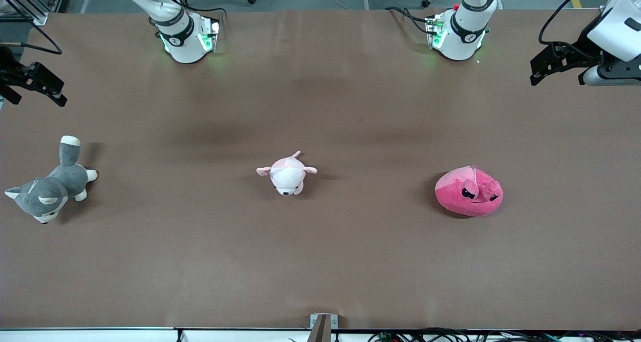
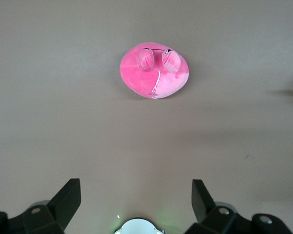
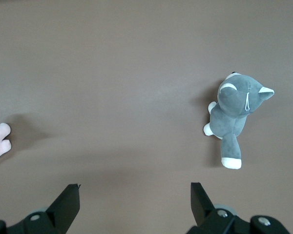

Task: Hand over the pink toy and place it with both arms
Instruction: 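Reach the left gripper down to the pink plush toy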

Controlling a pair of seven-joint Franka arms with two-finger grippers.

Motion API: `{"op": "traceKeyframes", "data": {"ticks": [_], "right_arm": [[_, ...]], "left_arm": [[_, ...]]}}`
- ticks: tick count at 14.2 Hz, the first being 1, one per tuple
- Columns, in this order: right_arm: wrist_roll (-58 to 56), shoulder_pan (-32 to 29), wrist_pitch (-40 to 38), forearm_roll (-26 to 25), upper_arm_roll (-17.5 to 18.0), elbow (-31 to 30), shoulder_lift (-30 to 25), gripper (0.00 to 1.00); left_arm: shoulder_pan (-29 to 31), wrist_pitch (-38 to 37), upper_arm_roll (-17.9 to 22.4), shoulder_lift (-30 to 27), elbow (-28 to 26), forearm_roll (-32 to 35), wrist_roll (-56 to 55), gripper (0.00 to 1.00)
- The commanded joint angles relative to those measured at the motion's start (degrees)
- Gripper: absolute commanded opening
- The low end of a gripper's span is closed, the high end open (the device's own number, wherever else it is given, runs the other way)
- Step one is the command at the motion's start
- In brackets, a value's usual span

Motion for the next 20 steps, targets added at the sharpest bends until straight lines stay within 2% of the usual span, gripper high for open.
{"op": "traceKeyframes", "data": {"ticks": [1, 4, 6, 10, 13, 17, 20], "right_arm": [[-0.4, -0.3, 0.1, 1.1, 0.2, 0.2, -0.7, 1.0], [-0.4, -0.3, 0.1, 1.1, 0.2, 0.2, -0.7, 1.0], [-0.4, -0.4, 0.1, 1.1, 0.2, 0.2, -0.7, 1.0], [-0.3, -0.6, 1.0, 1.1, 0.2, 0.8, 0.2, 1.0], [-0.3, -0.2, 1.1, 1.2, 0.3, 1.2, 1.1, 1.0], [0.1, -0.4, 0.6, 1.1, 0.2, 1.7, 1.2, 1.0], [0.1, -0.3, 0.3, 1.1, 0.2, 1.9, 1.2, 1.0]], "left_arm": [[0.4, -0.1, 0.0, 0.3, 0.8, -0.8, 1.1, 1.0], [0.6, 0.0, 0.0, 1.3, 1.4, -0.4, 1.1, 1.0], [0.6, 0.0, 0.0, 4.5, 4.1, -0.1, 1.2, 1.0], [1.6, 2.1, 0.1, 9.3, 3.3, 0.0, 0.9, 1.0], [3.0, 11.2, 0.1, 10.1, -3.2, 0.0, 0.2, 1.0], [4.4, 27.9, 0.0, 12.0, -13.6, -0.1, -0.3, 1.0], [4.6, 35.4, 0.0, 15.2, -15.9, -0.8, -0.8, 1.0]]}}
